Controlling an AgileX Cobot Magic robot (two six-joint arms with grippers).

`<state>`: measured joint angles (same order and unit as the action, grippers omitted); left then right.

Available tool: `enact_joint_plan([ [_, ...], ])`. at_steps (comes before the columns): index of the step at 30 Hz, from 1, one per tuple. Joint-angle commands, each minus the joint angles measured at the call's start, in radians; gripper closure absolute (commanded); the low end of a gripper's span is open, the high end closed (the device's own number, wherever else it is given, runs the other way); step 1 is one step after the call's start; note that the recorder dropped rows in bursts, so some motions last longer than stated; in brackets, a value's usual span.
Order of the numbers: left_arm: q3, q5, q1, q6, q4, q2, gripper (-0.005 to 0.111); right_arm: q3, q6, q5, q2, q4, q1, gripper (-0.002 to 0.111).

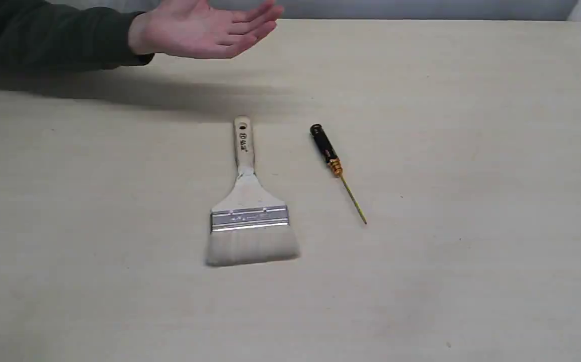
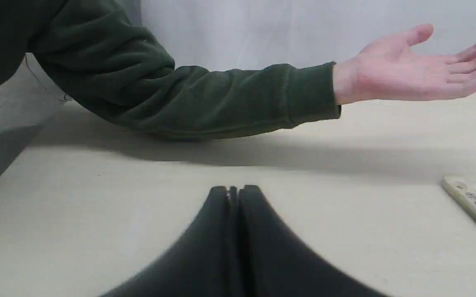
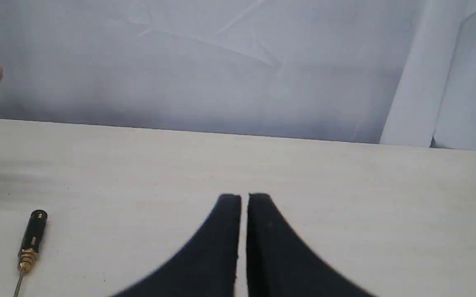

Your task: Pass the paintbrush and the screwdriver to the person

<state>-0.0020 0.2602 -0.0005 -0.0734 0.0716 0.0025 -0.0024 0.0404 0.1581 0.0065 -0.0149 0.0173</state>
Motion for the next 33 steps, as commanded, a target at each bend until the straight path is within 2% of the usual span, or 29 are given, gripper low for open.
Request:
enact_joint_plan([
  [1, 0.002, -0.010, -0.007, -0.002, -0.004, -0.002, 0.107, 0.002, -0.003, -0.038, -0.007, -0.004, 0.007, 0.104],
  [7, 0.002, -0.010, -0.007, -0.002, -0.004, -0.002, 0.107, 0.002, -0.003, -0.058, -0.007, -0.020, 0.007, 0.104],
  [24, 0.002, -0.011, -0.007, -0.002, -0.002, -0.002, 0.107, 0.002, -0.018, -0.230, -0.007, -0.352, 0.003, 0.104],
  [29, 0.002, -0.011, -0.007, -0.002, -0.002, -0.002, 0.107, 0.002, -0.108, -0.304, -0.007, -0.365, 0.003, 0.104],
  [33, 0.002, -0.011, -0.007, -0.002, -0.002, -0.002, 0.107, -0.040, -0.108, -0.277, -0.007, -0.356, 0.003, 0.104],
])
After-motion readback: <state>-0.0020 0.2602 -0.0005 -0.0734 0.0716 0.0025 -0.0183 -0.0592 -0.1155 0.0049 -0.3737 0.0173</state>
